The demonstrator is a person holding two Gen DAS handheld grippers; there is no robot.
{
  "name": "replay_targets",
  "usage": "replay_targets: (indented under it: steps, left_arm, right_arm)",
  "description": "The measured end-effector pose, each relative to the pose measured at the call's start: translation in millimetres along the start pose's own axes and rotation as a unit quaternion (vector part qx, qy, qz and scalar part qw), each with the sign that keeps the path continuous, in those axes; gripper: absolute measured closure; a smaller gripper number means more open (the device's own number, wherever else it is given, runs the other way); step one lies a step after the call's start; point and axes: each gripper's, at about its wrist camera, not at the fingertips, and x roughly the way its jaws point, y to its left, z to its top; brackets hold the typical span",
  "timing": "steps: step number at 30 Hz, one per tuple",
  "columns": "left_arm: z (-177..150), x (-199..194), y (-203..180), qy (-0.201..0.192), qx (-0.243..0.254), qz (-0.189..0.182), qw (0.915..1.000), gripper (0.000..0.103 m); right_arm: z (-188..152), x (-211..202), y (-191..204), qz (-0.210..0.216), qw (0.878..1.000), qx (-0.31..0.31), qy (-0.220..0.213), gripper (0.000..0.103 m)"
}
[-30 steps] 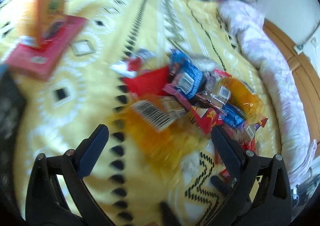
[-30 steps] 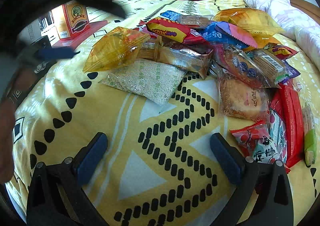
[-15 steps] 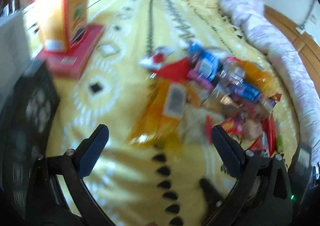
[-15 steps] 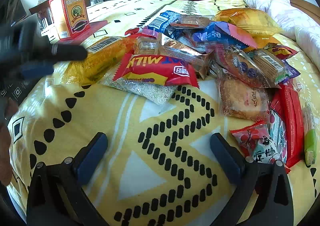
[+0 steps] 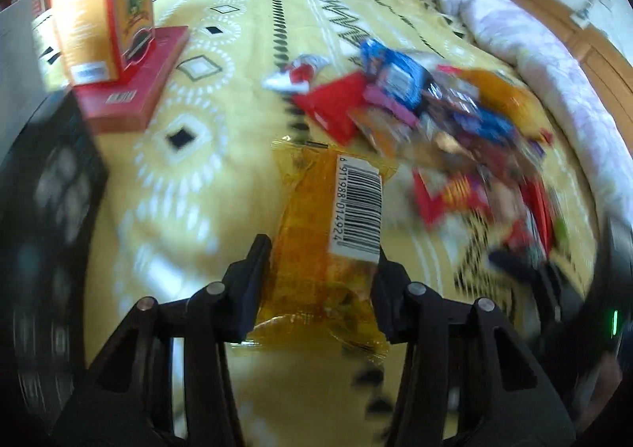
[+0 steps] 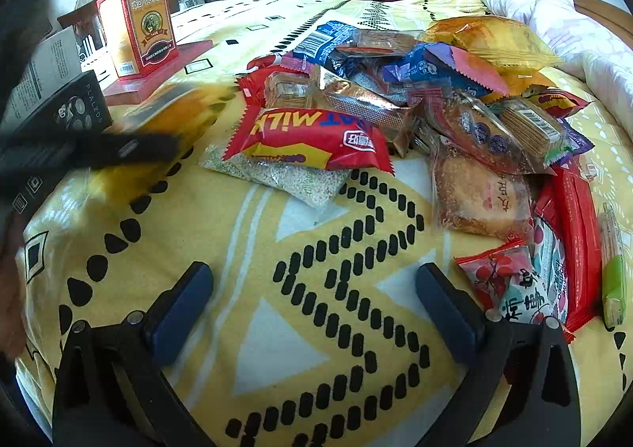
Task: Organize snacks
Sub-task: 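Grasp the yellow barcode packet with the left gripper, then grasp the white and green wafer packet with the right gripper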
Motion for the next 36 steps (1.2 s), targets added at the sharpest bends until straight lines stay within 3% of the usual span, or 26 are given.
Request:
replay_targets:
  steps: [3,9,12,15,18,20,22,24,27,31,33,36]
  left_arm:
    - [-18.4,-3.5,2.6,-0.002,0.022,0.007,0.9997,0.055]
    - [-15.6,5.7,9.1,-0.005,0.012,-0.009,0.9999,0.051]
    - [-19.7,5.2,6.4,-0.01,0.015,-0.009,0.9998,0.048]
    - [-24.0,5.8,2.0,-0.016,0.031,-0.011,0.9994,0.039]
    - [-25.5,6.6,-0.3,-0.018,0.037,-0.012,0.9991,0.033]
    - [-26.0,6.9,0.1,-0.021,0.036,-0.014,0.999,0.032]
    - [-27.4,6.8,-0.3,-0.025,0.036,-0.017,0.9989,0.031]
    - [-27.6,6.4,1.5,-0.027,0.033,-0.022,0.9989,0.031]
    - [-26.8,6.1,4.5,-0.027,0.026,-0.031,0.9988,0.031]
    - [-25.7,7.1,1.9,-0.024,0.026,-0.026,0.999,0.029]
    - [-23.9,7.8,-1.2,-0.021,0.025,-0.027,0.9991,0.021]
    - [-21.2,9.2,-5.0,-0.017,0.025,-0.021,0.9993,0.019]
  right_arm:
    - [2.6,3.9,3.5,-0.006,1.0,-0.007,0.009,0.0]
    - [4.3,5.4,-0.5,0.011,1.0,-0.006,0.013,0.0]
    - [5.7,-5.9,-9.8,0.065,0.996,-0.006,0.053,0.0]
    - [5.2,-25.1,-29.4,0.131,0.984,0.07,0.094,0.0]
    - [6.6,-55.8,-54.5,0.16,0.972,0.13,0.114,0.0]
    - [11.2,-81.6,-79.6,0.134,0.977,0.149,0.074,0.0]
    - [14.4,-97.0,-116.1,0.068,0.981,0.175,0.043,0.0]
    - [13.6,-90.4,-153.7,0.018,0.973,0.223,0.06,0.0]
    - [10.8,-77.9,-201.5,-0.004,0.959,0.273,0.081,0.001]
    - [12.2,-70.2,-227.1,-0.013,0.955,0.282,0.088,0.006]
    - [10.7,-65.3,-232.3,-0.011,0.954,0.288,0.087,0.007]
    - [9.7,-52.0,-234.6,-0.029,0.954,0.286,0.089,0.007]
